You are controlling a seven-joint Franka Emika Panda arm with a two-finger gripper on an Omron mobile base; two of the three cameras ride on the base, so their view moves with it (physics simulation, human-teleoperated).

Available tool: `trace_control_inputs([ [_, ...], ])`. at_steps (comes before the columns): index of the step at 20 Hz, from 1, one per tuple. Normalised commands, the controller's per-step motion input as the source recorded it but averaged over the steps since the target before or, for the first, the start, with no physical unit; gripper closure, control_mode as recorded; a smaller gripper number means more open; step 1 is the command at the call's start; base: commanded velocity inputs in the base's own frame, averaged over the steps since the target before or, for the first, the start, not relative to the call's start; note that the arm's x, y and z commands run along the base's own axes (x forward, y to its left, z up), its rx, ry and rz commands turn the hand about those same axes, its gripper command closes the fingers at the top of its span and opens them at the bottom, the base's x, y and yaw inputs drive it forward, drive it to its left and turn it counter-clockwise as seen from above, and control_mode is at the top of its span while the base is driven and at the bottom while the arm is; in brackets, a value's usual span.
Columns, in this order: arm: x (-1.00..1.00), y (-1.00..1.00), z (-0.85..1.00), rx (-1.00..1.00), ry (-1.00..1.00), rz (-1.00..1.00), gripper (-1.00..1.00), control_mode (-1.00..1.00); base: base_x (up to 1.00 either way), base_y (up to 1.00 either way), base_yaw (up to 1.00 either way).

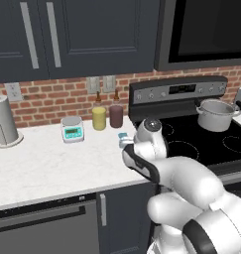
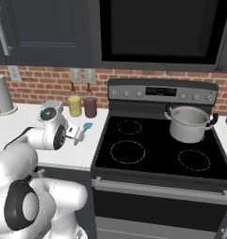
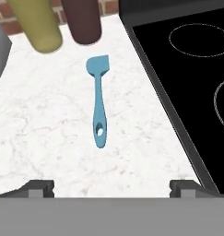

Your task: Put the broccoli and tomato in the pot. Retrieve the spatula and lightly stir the vegetables in the pot.

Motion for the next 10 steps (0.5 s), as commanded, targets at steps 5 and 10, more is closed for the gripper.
trace_control_inputs([
  [5,0.28,0.0,-0.43,0.0,0.03,0.0,-1.0,-1.0,0.0,0.0,0.0],
  [10,0.15,0.0,-0.5,0.0,0.0,0.0,-1.0,-1.0,0.0,0.0,0.0],
])
